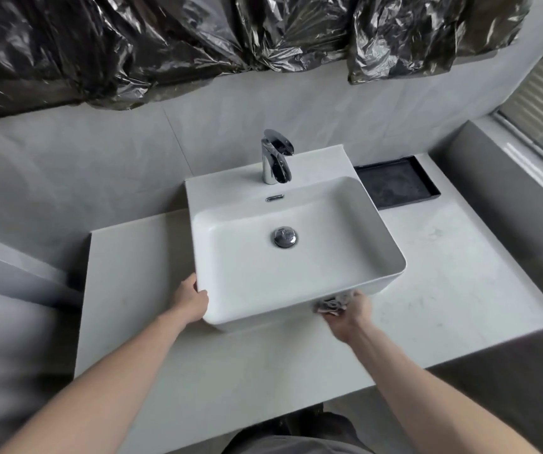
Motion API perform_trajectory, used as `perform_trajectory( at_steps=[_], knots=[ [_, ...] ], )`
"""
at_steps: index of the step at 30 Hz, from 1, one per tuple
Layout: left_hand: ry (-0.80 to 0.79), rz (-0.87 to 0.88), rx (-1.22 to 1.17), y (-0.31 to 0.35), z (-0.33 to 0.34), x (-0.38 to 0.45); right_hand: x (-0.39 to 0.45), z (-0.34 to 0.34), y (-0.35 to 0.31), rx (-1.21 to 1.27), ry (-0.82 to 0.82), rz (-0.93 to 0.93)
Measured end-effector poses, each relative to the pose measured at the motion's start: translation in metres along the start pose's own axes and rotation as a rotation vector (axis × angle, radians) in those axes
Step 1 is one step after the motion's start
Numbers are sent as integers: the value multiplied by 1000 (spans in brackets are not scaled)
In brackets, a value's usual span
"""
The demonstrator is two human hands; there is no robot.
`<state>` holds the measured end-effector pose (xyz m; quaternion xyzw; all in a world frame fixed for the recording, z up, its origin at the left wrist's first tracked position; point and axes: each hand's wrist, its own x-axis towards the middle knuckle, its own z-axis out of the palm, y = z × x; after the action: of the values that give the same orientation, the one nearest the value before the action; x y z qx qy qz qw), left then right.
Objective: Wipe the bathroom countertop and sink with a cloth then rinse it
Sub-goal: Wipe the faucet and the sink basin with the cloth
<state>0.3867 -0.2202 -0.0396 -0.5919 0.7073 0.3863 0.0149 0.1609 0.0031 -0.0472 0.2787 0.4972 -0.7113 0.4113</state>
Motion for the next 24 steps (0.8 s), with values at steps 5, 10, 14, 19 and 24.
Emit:
perform_trajectory(
  at_steps=[5,10,14,19,24],
  knots=[
    [-10,21,-39,1,-3,-3,27,-6,-7,-60,132,-55],
    [-15,13,-42,1,-6,-5,26,27,68,-50,51,113],
    [-16,9,-32,1,-7,-5,8,45,93,-27,1,213],
    [-3,-1,-18,1,-4,-5,-2,33,55,-32,-77,237],
    [46,-22,-19,6,1,-4,20,0,-9,-79,-31,142]
  ],
)
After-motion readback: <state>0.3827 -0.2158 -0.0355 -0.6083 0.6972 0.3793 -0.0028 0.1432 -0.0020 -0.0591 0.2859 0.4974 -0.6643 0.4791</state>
